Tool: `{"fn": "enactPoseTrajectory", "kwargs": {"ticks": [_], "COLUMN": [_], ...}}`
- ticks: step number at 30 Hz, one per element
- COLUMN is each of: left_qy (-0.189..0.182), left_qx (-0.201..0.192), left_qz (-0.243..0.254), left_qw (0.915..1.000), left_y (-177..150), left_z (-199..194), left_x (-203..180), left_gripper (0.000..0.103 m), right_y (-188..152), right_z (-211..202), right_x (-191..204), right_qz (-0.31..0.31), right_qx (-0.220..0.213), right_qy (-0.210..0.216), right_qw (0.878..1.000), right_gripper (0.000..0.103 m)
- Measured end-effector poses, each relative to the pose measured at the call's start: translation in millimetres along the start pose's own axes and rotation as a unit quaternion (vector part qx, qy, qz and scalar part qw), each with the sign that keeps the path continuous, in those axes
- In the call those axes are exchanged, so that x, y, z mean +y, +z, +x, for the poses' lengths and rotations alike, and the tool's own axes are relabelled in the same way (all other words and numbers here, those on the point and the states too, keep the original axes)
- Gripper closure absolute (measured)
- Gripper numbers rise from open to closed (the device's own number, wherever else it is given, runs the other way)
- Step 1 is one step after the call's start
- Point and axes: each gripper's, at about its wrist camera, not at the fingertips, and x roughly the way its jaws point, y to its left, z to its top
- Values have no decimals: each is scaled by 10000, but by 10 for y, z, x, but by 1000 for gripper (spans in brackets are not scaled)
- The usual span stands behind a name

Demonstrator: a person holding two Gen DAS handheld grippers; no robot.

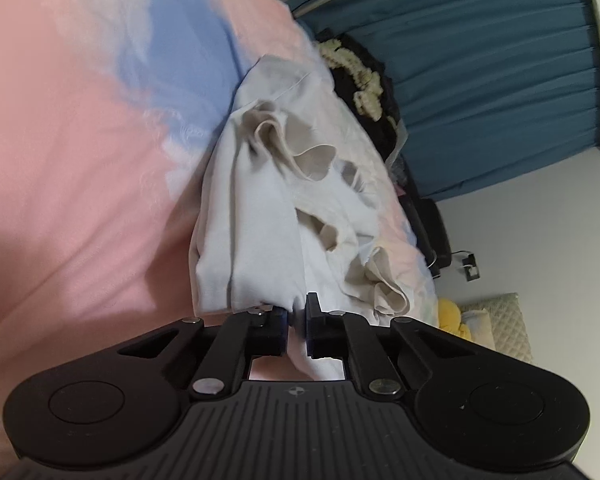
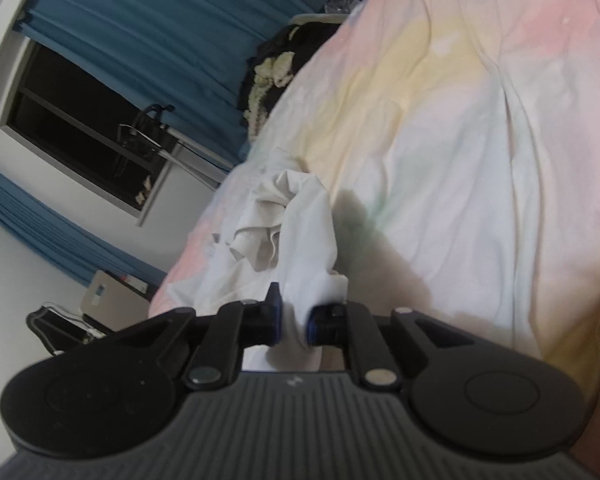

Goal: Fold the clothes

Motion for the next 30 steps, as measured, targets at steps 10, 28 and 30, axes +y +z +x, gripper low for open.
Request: {"fn": "enactPoseTrajectory", "kwargs": {"ticks": [10,28,30], "left_qy": [-850,-266,-98], "left_qx": [-320,-949,-880], "left_qz": [511,245,135], "left_qw": [9946,9948,9960], "left_y": [-521,462,674], "left_z": [-1034,-228,118], "left_x": [-380,-909,-821], "left_gripper": [95,94,94], "right_y": [1,712,809], "right_z": [-910,9,388], "right_x": [240,717,691], "right_qz": [211,1291,1370], "right_qx": [-50,206,245], "right_qy": [421,244,40], "right_qw": [9989,9911,9903], "right_gripper": [93,90,90]}}
